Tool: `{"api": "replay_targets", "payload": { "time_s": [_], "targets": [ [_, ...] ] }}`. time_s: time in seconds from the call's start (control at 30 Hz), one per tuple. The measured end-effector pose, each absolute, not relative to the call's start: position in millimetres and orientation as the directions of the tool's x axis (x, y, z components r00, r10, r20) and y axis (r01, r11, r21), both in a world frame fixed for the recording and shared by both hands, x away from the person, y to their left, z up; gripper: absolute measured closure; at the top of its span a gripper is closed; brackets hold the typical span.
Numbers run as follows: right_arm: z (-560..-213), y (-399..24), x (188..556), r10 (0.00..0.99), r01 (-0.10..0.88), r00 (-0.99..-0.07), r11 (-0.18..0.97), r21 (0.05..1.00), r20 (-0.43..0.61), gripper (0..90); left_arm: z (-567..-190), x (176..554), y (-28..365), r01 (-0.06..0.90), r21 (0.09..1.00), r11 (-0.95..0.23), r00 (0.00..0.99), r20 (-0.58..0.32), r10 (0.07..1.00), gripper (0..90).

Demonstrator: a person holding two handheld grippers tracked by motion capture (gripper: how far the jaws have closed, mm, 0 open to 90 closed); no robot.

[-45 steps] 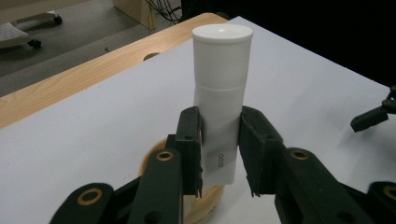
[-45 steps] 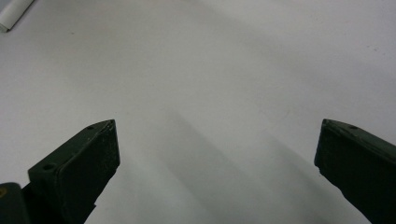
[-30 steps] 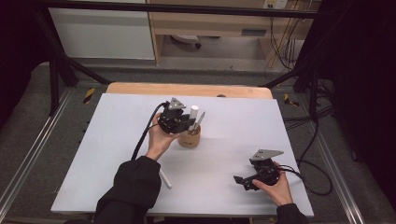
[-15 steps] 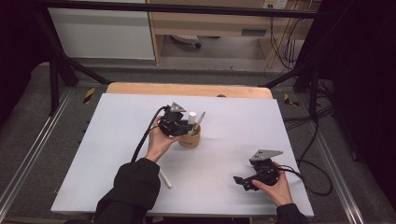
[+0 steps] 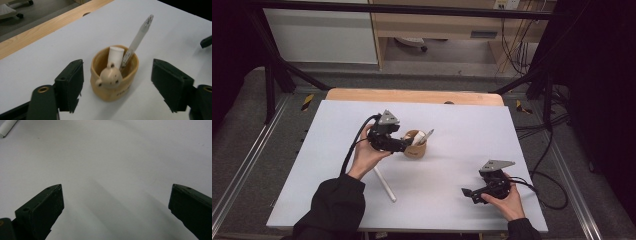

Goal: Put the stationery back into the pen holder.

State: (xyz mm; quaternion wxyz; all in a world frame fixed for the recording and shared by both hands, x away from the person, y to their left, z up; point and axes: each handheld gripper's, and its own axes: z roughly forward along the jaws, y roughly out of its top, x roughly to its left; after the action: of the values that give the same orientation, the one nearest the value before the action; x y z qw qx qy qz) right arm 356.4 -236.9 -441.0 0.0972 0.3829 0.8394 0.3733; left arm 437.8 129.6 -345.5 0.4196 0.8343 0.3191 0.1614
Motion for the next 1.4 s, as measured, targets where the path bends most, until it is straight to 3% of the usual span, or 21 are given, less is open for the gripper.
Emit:
{"api": "replay_targets", "payload": {
  "time_s": [0.37, 0.63, 0.8, 1.2, 1.33, 1.4],
  "targets": [
    [-441, -234, 357, 0.722, 0.575, -0.679, 0.414, 0.706, 0.13, 0.7, -379, 406, 186, 0.46, 0.759, -0.46, 0.729, -0.028, 0.684, 7.1],
    [-441, -225, 358, 0.727, 0.581, -0.675, 0.417, 0.699, 0.127, 0.7, -404, 381, 213, 0.491, 0.731, -0.473, 0.71, -0.021, 0.704, 11.9],
    [-441, -219, 359, 0.727, 0.579, -0.676, 0.423, 0.697, 0.121, 0.7, -415, 369, 219, 0.505, 0.715, -0.483, 0.723, -0.045, 0.689, 23.0],
    [-435, -189, 359, 0.719, 0.573, -0.683, 0.419, 0.704, 0.128, 1.1, -429, 358, 214, 0.536, 0.682, -0.497, 0.739, -0.096, 0.666, 75.3],
    [-432, -178, 360, 0.715, 0.565, -0.688, 0.424, 0.707, 0.121, 0.9, -432, 359, 207, 0.541, 0.674, -0.503, 0.743, -0.103, 0.661, 87.8],
    [-431, -172, 360, 0.712, 0.566, -0.691, 0.425, 0.706, 0.126, 0.8, -433, 360, 204, 0.541, 0.671, -0.507, 0.745, -0.101, 0.659, 89.2]
  ]
}}
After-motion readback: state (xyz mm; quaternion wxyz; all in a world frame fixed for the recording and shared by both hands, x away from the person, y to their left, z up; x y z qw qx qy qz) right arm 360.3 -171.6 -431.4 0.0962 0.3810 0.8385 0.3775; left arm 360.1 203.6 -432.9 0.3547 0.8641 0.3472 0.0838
